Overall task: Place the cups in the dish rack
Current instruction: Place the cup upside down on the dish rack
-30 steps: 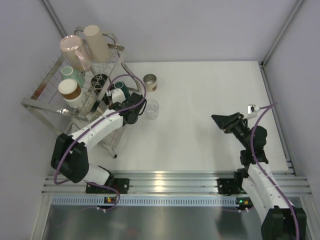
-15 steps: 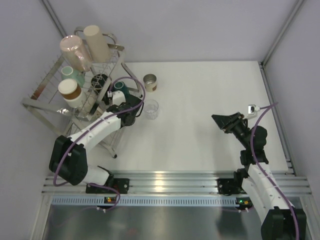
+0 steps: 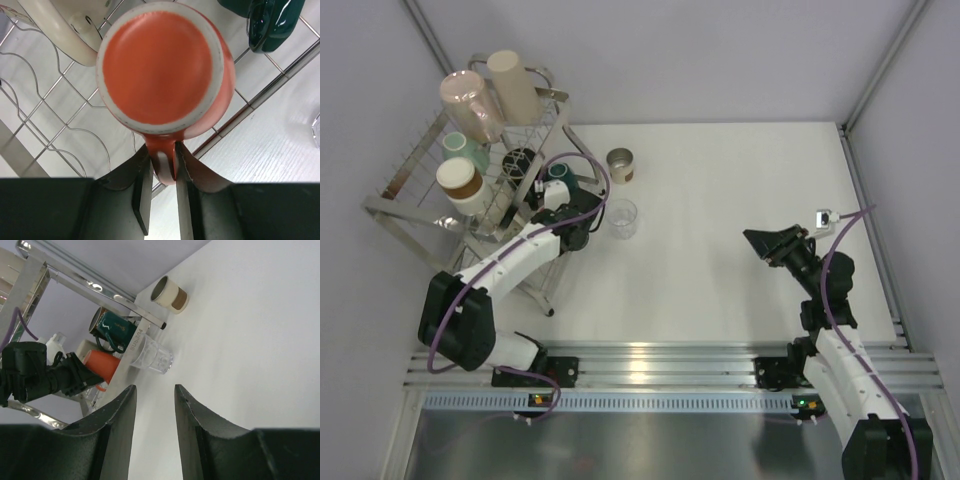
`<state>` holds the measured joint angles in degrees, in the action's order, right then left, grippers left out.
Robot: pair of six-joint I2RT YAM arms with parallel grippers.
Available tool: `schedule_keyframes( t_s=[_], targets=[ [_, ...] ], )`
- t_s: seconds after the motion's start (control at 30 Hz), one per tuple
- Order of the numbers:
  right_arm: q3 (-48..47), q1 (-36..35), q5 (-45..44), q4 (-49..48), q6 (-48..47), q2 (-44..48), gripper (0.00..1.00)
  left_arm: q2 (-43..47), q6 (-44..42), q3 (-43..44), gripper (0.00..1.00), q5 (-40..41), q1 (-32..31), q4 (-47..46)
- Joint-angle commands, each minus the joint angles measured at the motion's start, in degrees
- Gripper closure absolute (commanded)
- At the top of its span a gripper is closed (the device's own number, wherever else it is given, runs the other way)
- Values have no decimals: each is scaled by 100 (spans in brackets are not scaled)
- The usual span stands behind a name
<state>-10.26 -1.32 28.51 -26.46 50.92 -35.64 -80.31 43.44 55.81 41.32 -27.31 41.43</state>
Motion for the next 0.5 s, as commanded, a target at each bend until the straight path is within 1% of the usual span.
schedule_keyframes(
  t_s=[0.0, 0.17, 0.37, 0.47],
  targets=[
    [-213, 0, -56, -44, -161, 75, 63, 209, -64, 158, 71, 227, 33, -320],
    [-248, 0, -65, 0, -196, 74, 63, 183, -143, 220, 68, 350, 33, -320],
    [-336, 0, -56, 62, -231, 22, 63, 95, -196, 246, 67, 614, 33, -311],
    [-362, 0, -74, 106, -258, 48, 63, -37, -169, 272, 67, 973, 42, -355]
  ],
)
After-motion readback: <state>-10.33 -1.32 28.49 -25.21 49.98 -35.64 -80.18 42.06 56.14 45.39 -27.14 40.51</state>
